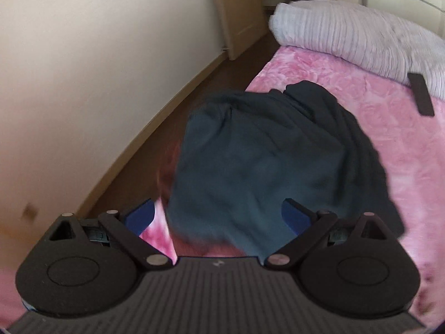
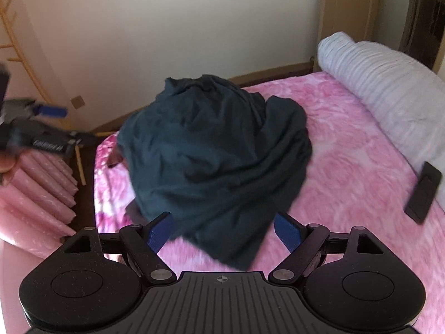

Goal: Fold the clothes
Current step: 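Grasp the dark green shirt with the left tool while the right tool grasps it too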

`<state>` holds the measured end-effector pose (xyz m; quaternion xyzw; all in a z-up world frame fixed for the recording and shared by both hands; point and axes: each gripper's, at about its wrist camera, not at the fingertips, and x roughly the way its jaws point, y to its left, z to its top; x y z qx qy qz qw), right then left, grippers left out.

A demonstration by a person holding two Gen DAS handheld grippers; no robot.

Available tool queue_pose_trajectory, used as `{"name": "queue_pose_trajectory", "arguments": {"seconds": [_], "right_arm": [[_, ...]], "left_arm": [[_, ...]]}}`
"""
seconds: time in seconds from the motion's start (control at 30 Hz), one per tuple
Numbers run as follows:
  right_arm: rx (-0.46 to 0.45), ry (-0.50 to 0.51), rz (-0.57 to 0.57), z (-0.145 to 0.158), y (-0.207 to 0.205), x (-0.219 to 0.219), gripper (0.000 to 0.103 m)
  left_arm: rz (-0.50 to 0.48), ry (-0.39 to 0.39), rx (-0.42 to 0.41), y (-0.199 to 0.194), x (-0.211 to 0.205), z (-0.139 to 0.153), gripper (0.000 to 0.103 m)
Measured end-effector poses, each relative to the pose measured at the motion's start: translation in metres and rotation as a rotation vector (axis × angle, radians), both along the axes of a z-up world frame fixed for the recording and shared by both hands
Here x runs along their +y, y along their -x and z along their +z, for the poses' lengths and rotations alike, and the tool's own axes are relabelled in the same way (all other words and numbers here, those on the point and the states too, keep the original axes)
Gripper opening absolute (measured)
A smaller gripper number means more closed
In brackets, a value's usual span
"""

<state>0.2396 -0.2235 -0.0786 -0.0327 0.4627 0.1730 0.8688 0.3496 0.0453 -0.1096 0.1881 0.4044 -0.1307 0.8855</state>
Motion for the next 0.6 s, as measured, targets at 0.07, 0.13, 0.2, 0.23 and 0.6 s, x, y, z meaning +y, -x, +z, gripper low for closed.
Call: {"name": "queue_pose_trajectory", "arguments": {"seconds": [0.07, 0.13, 0.2, 0.23, 0.6], "right_arm": [[0.014, 0.018, 0.020, -0.014, -0.030, 0.010, 0.083], [0.027, 0.036, 0.041, -0.028, -0.061, 0.020, 0.083], [0.041, 0.055, 0.061, -0.042, -0.091, 0.030, 0.083], [0.048, 0.064, 0.071, -0.049, -0.107, 0.035, 0.083], [0.026, 0.112, 0.212, -0.108, -0.264, 0.067, 0.083]], "left_arm": [[-0.059, -0.018, -0.002, -0.043, 0.000, -0.016, 0.096], [-0.107, -0.020, 0.003, -0.082, -0.002, -0.034, 0.096], [-0.141, -0.018, 0.006, -0.114, -0.007, -0.050, 0.094], [-0.153, -0.016, 0.008, -0.129, -0.008, -0.058, 0.092], [-0.161, 0.226, 0.121, -0.176, 0.012, -0.083, 0.013]]}}
